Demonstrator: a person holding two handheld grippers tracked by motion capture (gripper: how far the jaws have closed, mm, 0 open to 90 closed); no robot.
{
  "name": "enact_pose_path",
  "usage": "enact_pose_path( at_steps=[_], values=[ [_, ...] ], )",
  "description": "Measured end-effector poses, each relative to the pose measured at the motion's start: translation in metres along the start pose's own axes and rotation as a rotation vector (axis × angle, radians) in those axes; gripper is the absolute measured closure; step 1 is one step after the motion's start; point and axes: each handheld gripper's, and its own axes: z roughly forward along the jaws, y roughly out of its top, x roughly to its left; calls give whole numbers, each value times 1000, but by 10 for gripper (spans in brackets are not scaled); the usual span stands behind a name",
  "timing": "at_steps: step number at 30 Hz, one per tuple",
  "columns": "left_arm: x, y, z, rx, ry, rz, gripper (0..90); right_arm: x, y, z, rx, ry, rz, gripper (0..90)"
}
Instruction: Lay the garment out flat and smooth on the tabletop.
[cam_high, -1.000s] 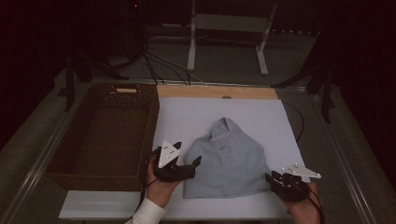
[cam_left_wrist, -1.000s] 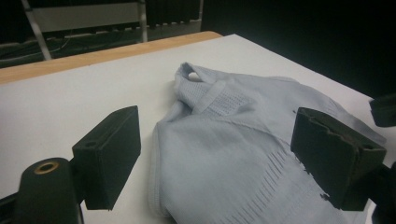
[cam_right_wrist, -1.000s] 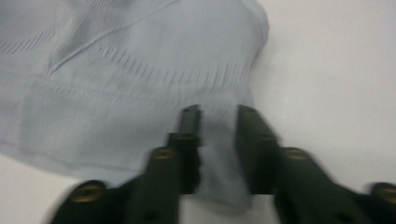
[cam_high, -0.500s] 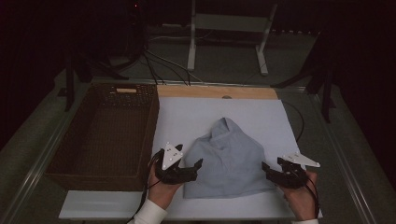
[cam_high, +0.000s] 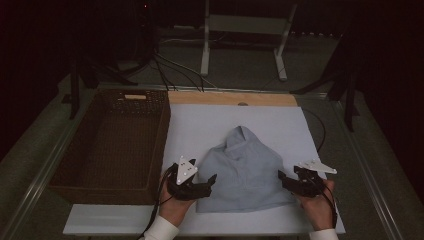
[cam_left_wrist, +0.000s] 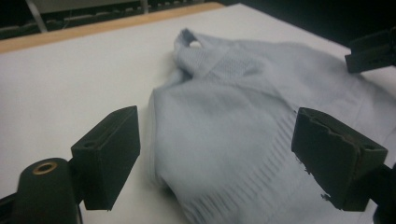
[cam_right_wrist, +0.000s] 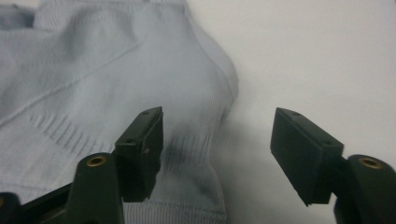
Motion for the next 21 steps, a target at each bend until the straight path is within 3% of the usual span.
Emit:
enact_pose_path(
  at_steps=[3, 5, 7, 8, 12, 16, 21],
  values=[
    [-1, -6, 2, 25, -7, 1, 202, 1, -1, 1, 25, 14, -1, 467],
    [-1, -10, 3, 44, -14, 3, 229, 1, -1, 1, 46, 25, -2, 580],
    [-1, -12, 4, 53, -17, 4, 242, 1, -1, 2, 55, 30, -4, 605],
    [-1, -14, 4, 59, -19, 6, 274, 1, -2, 3, 68, 46, -1, 687],
    [-2, -17, 6, 83, -36, 14, 364, 2, -3, 4, 109, 63, -4, 831],
    [-2, -19, 6, 86, -42, 9, 458, 3, -4, 3, 131, 60, -12, 870],
    [0, -20, 5, 91, -27, 2, 470, 4, -7, -1, 147, 52, -21, 877]
  ],
)
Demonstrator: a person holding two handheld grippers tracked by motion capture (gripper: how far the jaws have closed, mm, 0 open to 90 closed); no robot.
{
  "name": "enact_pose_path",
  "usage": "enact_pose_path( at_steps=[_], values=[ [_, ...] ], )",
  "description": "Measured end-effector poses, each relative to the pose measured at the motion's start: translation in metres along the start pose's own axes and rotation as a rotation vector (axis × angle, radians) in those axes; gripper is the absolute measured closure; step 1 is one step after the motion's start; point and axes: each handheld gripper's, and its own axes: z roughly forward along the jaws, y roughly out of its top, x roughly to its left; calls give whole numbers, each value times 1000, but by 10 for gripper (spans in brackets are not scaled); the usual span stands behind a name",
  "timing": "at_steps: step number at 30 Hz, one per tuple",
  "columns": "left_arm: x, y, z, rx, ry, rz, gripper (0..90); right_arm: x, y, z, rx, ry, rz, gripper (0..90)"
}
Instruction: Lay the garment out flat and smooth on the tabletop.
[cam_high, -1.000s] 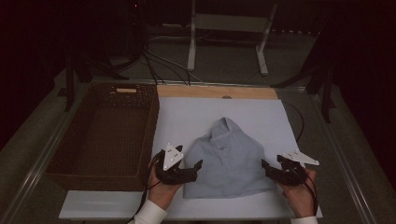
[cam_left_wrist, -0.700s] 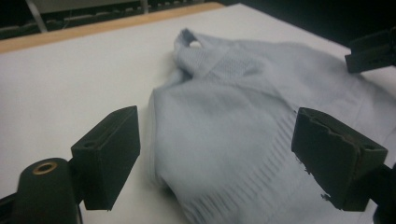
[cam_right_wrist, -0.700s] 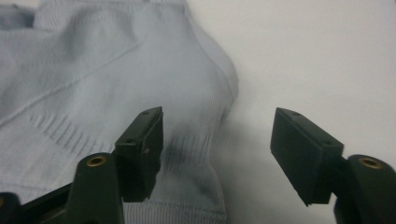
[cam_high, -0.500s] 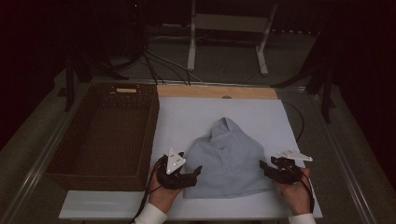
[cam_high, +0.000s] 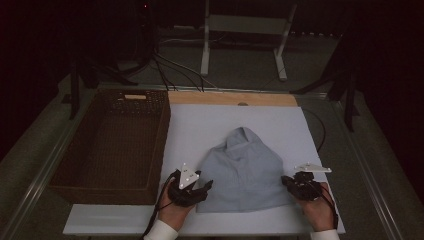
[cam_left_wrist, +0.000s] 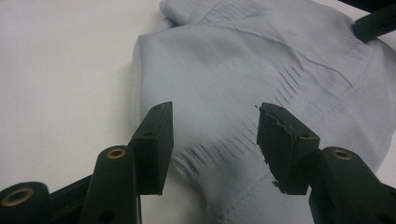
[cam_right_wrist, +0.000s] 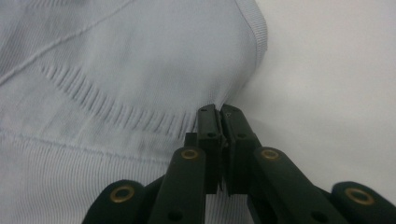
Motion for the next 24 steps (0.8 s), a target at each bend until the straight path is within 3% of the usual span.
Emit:
enact_pose_path(
  at_steps=[12, 24],
  values=[
    [0, -5, 1, 17, 15, 0, 480, 3, -11, -14, 13, -36, -39, 879],
    [-5, -10, 11, 59, 16, 17, 479, 1, -21, -27, 14, -35, -29, 880]
  ],
)
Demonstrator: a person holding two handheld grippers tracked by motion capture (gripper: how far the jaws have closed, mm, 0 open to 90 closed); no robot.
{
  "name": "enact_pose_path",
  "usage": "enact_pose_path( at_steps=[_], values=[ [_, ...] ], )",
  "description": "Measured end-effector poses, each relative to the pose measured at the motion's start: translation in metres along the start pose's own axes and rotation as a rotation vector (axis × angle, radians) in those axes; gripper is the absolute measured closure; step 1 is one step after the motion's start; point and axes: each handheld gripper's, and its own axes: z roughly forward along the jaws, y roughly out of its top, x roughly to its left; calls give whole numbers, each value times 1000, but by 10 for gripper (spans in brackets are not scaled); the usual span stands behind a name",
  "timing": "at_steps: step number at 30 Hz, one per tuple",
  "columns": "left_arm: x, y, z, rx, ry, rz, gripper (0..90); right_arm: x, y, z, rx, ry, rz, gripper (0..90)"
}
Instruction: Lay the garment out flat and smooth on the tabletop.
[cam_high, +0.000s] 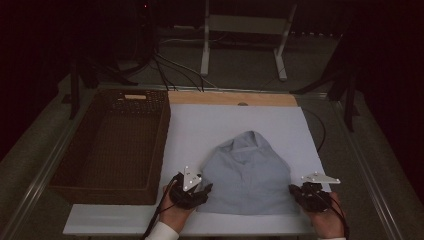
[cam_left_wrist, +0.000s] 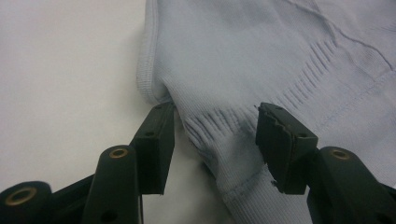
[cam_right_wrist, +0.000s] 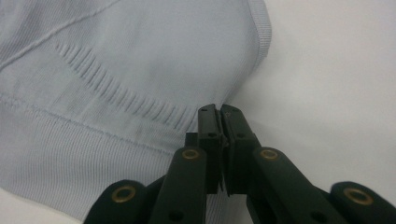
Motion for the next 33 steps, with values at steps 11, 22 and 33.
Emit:
enact_pose_path(
  at_steps=[11, 22, 33],
  values=[
    [-4, -3, 9, 39, -65, 16, 688, 0, -4, -5, -8, 1, 5, 879],
    [-11, 0, 1, 44, -113, 37, 870, 1, -5, -7, -10, 18, 9, 879],
    [-31, 1, -12, 32, -217, 69, 872, 0, -9, -11, -10, 11, 17, 879]
  ],
)
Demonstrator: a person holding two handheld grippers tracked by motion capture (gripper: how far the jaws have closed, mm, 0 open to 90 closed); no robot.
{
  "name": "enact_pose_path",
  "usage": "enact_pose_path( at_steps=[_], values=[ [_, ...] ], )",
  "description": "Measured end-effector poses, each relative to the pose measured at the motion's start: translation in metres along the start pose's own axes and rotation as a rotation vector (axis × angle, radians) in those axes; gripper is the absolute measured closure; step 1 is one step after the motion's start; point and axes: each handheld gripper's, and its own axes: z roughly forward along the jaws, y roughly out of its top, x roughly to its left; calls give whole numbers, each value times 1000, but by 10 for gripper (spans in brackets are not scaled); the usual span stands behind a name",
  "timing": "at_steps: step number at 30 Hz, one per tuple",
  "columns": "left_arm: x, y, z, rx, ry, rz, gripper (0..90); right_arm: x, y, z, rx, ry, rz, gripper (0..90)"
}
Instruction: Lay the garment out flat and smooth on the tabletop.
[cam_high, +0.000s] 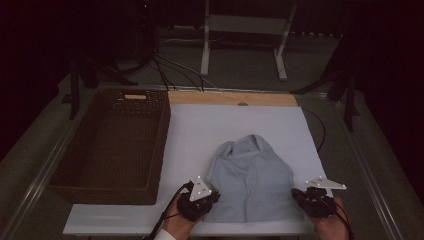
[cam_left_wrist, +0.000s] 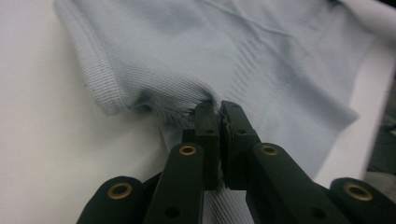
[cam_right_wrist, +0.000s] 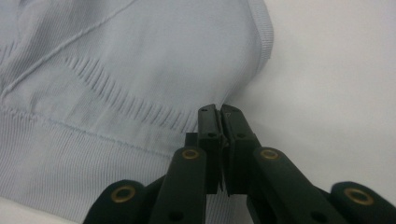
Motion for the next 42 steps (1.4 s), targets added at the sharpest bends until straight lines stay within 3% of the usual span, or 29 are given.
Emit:
enact_pose_path(
  at_steps=[4, 12, 18, 21, 30, 32, 37, 42],
  values=[
    [-2, 0, -1, -9, 6, 16, 857, -2, -3, -3, -1, -6, 6, 879],
    [11, 6, -7, -88, 82, -29, 534, -1, -1, -2, -16, -1, 7, 851],
    [24, 16, -10, -140, 133, -60, 419, -3, 5, -1, -50, 2, 15, 776],
    [35, 25, -9, -170, 141, -86, 367, -6, 13, 1, -87, 4, 20, 678],
    [48, 31, -4, -167, 161, -116, 202, -12, 32, 12, -128, -3, 21, 397],
    [50, 31, -1, -158, 178, -115, 187, -15, 38, 16, -133, 1, 29, 377],
    [58, 31, 8, -137, 162, -132, 191, -19, 45, 27, -120, 7, 40, 371],
    [63, 30, 21, -85, 155, -139, 292, -22, 49, 39, -85, 27, 59, 486]
  ],
)
